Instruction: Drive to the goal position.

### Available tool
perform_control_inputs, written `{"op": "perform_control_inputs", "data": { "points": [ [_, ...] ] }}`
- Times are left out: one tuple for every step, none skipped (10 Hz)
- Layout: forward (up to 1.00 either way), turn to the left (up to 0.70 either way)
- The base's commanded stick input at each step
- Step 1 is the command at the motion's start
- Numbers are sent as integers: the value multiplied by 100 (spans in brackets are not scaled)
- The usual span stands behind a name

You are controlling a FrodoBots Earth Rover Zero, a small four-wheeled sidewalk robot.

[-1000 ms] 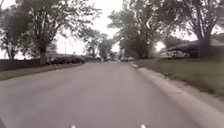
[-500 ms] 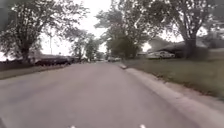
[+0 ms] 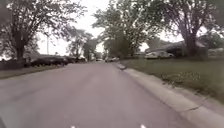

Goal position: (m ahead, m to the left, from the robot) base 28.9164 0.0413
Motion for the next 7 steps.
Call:
{"op": "perform_control_inputs", "data": {
  "points": [
    [100,0],
    [100,0],
    [100,0],
    [100,0],
    [100,0],
    [100,0],
    [100,-1]
  ]
}}
